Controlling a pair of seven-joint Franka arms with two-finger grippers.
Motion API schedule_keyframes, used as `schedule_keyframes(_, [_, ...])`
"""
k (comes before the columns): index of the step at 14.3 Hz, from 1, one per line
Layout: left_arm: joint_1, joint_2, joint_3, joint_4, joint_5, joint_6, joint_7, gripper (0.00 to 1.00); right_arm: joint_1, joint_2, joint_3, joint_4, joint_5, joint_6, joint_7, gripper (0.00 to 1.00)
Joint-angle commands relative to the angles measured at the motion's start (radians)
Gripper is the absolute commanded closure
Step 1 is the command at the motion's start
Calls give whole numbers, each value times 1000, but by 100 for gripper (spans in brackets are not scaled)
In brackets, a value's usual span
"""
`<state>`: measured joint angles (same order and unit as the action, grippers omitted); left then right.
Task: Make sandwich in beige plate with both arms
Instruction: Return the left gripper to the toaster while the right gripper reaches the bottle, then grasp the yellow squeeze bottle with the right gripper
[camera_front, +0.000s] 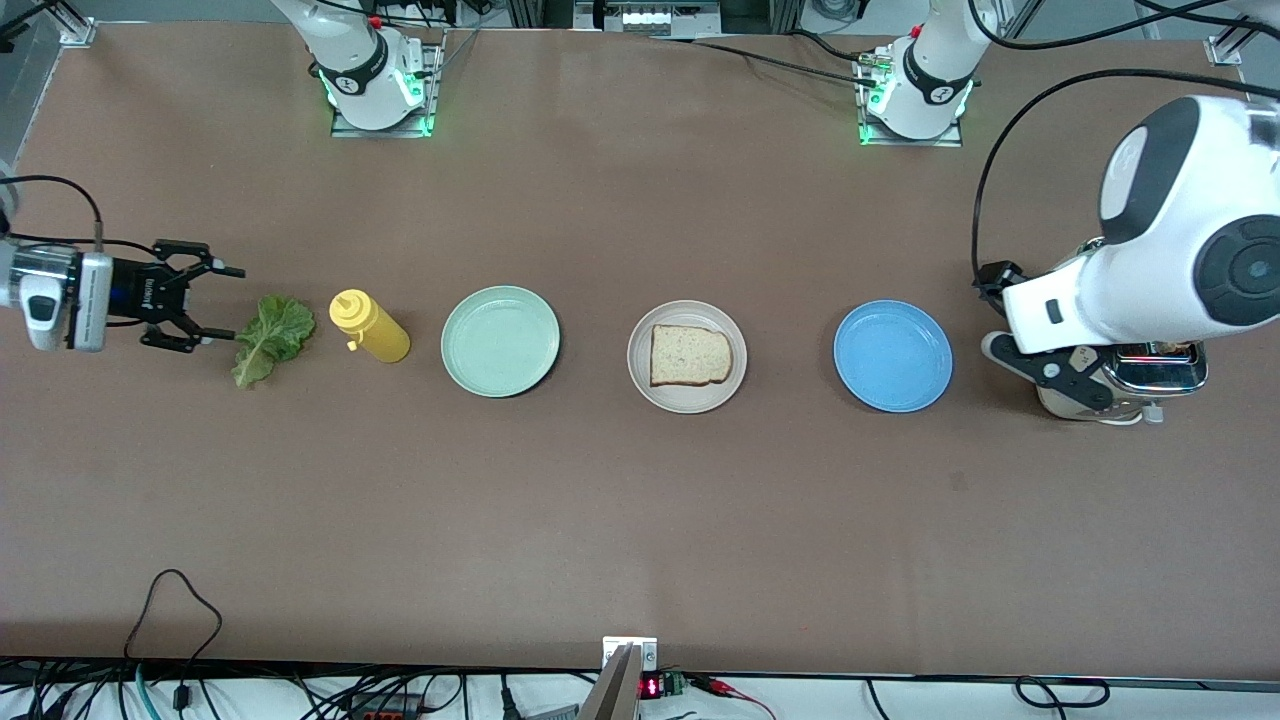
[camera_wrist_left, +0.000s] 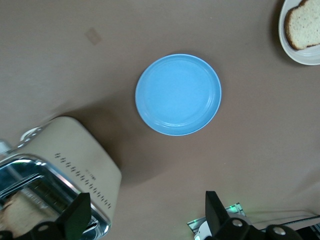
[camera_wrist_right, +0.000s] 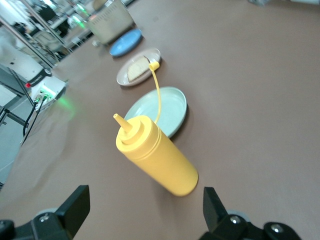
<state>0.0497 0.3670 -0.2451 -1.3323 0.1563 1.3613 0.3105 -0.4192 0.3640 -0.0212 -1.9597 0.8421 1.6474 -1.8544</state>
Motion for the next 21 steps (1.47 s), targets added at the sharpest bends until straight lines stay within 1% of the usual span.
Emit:
schedule_keyframes(1, [2,13,21,88,22,-57,-4,0,-20,96,14,-18,106,-3,-229,0])
schedule_keyframes(2, [4,9,38,97,17,-60,-5,0,-20,124,15,-18,138,-7,-302,0])
schedule_keyframes(3, [6,-12,46,87,9,-57,-10,0,-18,153,15,-18,164,-9,-357,0])
schedule_keyframes(4, [18,-45,55,64,-13,-53,-10,0,-18,182,17,-18,192,-14,-414,0])
schedule_keyframes(5, [12,-75,88,35,-29,-42,-16,0,-15,213,18,-18,227,-17,-475,0])
schedule_keyframes(6, [1,-126,131,-19,-52,-10,-48,0,-12,239,21,-18,265,-18,-550,0])
schedule_keyframes(8, [-7,-256,182,-181,-138,91,-190,0,2,285,24,-18,322,-32,-653,0])
schedule_keyframes(9, [-7,-308,190,-259,-147,143,-223,0,6,300,24,-18,331,-46,-675,0])
schedule_keyframes(10, [-7,-341,190,-313,-144,178,-220,0,13,311,24,-18,344,-61,-710,0])
schedule_keyframes(12, [-7,-388,190,-372,-141,263,-217,0,25,332,24,-16,360,-77,-793,0])
schedule_keyframes(13, [-7,-398,190,-389,-141,265,-205,0,33,345,24,-16,377,-83,-842,0])
schedule_keyframes(15, [1,-398,187,-387,-139,248,-200,0,46,374,24,-16,393,-116,-902,0])
schedule_keyframes(19, [-5,-390,176,-377,-139,245,-197,0,63,408,26,-16,396,-130,-957,0])
schedule_keyframes(21, [-17,-390,173,-373,-138,239,-197,0,77,418,26,-16,425,-132,-980,0])
